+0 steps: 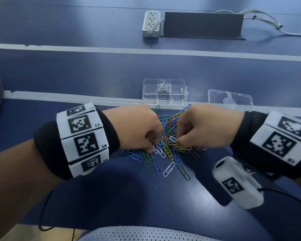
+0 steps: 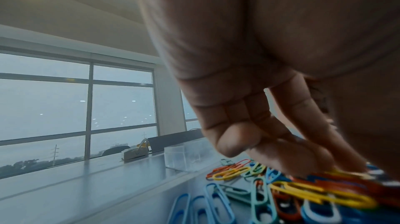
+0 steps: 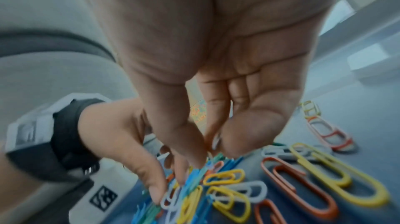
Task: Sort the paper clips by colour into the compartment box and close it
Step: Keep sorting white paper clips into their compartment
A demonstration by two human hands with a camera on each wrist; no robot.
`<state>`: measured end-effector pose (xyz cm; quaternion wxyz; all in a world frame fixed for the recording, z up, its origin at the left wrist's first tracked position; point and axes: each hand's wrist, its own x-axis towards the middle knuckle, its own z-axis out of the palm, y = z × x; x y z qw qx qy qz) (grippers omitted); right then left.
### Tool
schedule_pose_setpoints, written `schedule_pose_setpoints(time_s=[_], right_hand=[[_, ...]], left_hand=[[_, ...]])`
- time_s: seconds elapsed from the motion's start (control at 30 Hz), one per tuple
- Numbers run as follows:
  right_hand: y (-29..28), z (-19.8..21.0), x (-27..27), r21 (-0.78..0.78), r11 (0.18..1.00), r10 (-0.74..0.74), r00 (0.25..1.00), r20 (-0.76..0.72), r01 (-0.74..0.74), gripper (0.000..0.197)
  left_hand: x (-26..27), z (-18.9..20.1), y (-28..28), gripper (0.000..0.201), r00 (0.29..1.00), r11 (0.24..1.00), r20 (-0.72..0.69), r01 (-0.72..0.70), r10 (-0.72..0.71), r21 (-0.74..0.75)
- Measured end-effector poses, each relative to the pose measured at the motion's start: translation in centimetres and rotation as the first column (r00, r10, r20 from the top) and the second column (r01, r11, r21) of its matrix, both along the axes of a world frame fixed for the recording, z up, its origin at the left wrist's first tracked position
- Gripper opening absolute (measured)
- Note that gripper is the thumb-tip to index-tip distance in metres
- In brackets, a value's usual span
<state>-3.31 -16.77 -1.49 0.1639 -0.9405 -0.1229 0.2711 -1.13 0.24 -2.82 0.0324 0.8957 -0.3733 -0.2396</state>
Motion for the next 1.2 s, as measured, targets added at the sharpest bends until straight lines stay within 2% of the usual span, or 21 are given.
schedule_pose_setpoints(time_s=[0.07,0.17,0.27,0.37,0.47,0.57,0.63,0.73,0.83,1.0,1.2], right_hand=[[-0.7,0.1,0.4,0.115,0.991,-0.053,0.993,-0.106,0.065,0.009],[-1.5,0.1,0.7,0.293,0.936,-0.124,0.964,-0.235,0.192,0.011],[-2.1,-0.2,0.9,0.364,0.883,-0.179,0.929,-0.323,0.296,0.022],[-2.3,-0.2,0.9,0.386,0.851,-0.212,0.905,-0.37,0.357,0.031],[-2.2,-0.3,0.7,0.323,0.898,-0.221,0.941,-0.255,0.299,0.025],[-2.0,-0.4,-0.1,0.11,0.993,-0.046,0.999,0.019,0.044,0.014],[-1.7,-0.2,-0.7,-0.015,0.996,0.088,0.99,0.111,-0.087,0.011],[-1.3,-0.4,-1.4,-0.093,0.98,0.192,0.966,0.174,-0.178,0.016],[-1.3,-0.6,-1.4,-0.106,0.977,0.201,0.96,0.196,-0.183,0.017],[-1.6,-0.6,-1.3,-0.057,0.981,0.188,0.976,0.106,-0.183,0.011],[-3.3,0.3,-0.4,0.068,0.997,0.03,0.998,0.054,-0.033,0.01]], left_hand=[[0.0,0.0,-0.1,0.013,1.0,1.0,0.01,0.013,-0.013,-0.015],[-0.1,0.2,0.1,0.012,0.999,0.999,0.042,0.022,-0.02,-0.049],[-0.2,0.8,0.2,0.012,0.998,0.993,0.06,0.015,-0.008,-0.118],[-0.1,1.0,0.2,0.026,0.998,0.994,0.068,0.004,0.003,-0.105],[-0.3,1.1,0.3,0.037,0.999,0.994,0.048,-0.019,0.024,-0.109],[-0.4,0.9,0.6,0.027,0.999,0.99,0.014,-0.04,0.043,-0.139],[-0.4,0.8,0.6,0.021,0.997,0.987,0.003,-0.071,0.073,-0.145],[-0.3,0.9,0.2,0.017,0.995,0.986,0.016,-0.1,0.103,-0.135],[-0.2,0.9,-0.7,0.014,0.996,0.985,0.018,-0.084,0.087,-0.149],[0.1,0.4,-2.3,0.019,0.999,0.994,0.041,-0.03,0.035,-0.106],[0.9,-0.1,-3.3,0.011,0.999,0.998,0.052,0.012,-0.009,-0.058]])
